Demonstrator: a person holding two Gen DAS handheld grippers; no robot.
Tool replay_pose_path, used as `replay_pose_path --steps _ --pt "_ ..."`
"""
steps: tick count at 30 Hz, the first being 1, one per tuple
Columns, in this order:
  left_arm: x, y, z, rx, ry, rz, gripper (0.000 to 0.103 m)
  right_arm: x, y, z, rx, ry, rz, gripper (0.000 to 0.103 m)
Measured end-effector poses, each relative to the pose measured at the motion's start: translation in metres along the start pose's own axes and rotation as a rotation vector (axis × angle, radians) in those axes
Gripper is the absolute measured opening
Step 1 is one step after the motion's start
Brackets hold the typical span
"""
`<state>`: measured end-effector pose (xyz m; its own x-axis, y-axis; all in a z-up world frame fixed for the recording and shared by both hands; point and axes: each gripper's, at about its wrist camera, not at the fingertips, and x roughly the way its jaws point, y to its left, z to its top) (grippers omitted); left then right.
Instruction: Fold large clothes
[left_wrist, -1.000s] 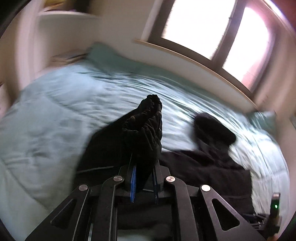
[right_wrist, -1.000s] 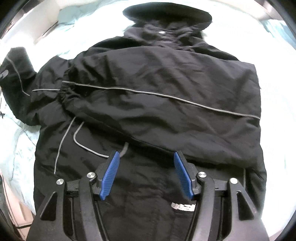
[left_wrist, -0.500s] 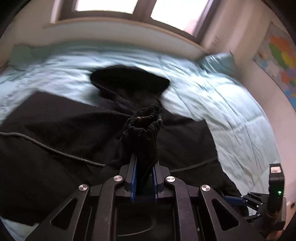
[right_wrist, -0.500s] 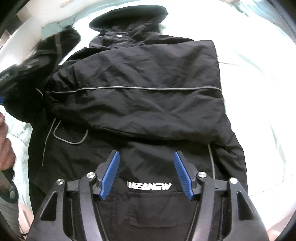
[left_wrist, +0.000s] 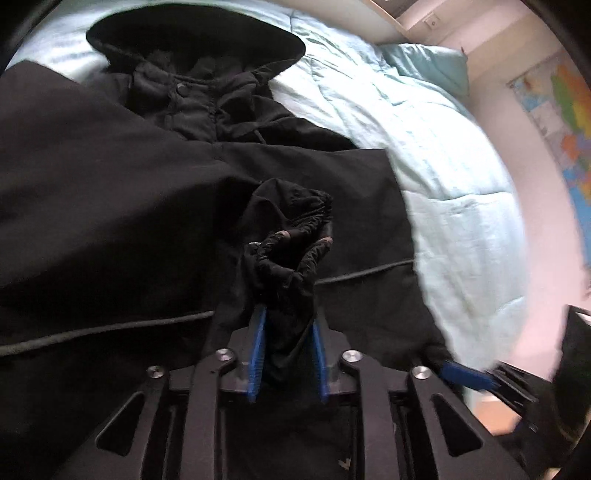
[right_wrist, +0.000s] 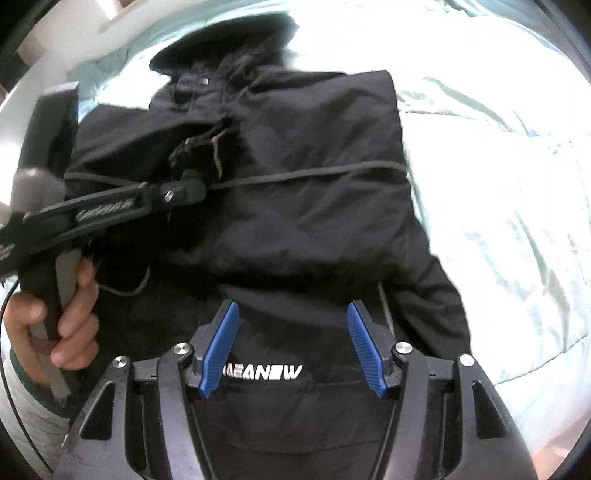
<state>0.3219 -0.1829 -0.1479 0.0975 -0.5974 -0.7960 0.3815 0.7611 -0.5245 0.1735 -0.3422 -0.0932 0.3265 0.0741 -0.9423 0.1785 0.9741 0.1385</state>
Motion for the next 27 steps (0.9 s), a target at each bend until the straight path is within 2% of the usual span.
replay_pose_path --steps 2,4,6,9,15,19,20,21,24,25,27 --pt "-0.011 -0.001 0.001 -0.060 0.031 -0.112 0.042 -0.008 -0.001 0.011 0.014 -0.018 0.048 0.064" --pt "-0.025 -0.004 0.000 -0.060 0.011 -0.140 0.046 -0.012 0.003 0.022 0.013 -0.039 0.072 0.064" --pt "-0.043 -0.007 -0.002 -0.039 -0.015 -0.124 0.052 -0.015 0.008 0.033 0.006 -0.060 0.089 0.064" --pt "-0.069 -0.001 -0.010 -0.045 -0.055 -0.117 0.052 -0.009 0.016 0.045 -0.003 -0.073 0.108 0.064" --pt "-0.126 0.031 -0.023 -0.096 -0.142 -0.061 0.052 0.046 0.026 0.072 0.080 0.007 0.234 0.064" --pt "-0.163 0.048 -0.025 -0.110 -0.208 0.029 0.052 0.084 0.027 0.084 0.151 0.066 0.312 0.064" --pt "-0.171 0.053 -0.025 -0.116 -0.224 0.047 0.052 0.090 0.029 0.086 0.162 0.074 0.342 0.060" --pt "-0.175 0.057 -0.025 -0.122 -0.234 0.066 0.052 0.093 0.032 0.088 0.167 0.066 0.360 0.041" --pt "-0.184 0.072 -0.021 -0.137 -0.257 0.172 0.052 0.081 0.043 0.090 0.122 0.016 0.304 0.026" --pt "-0.184 0.078 -0.017 -0.144 -0.248 0.213 0.052 0.070 0.047 0.090 0.091 -0.018 0.264 0.025" --pt "-0.180 0.083 -0.013 -0.138 -0.233 0.247 0.052 0.042 0.049 0.090 0.022 -0.094 0.153 0.024"
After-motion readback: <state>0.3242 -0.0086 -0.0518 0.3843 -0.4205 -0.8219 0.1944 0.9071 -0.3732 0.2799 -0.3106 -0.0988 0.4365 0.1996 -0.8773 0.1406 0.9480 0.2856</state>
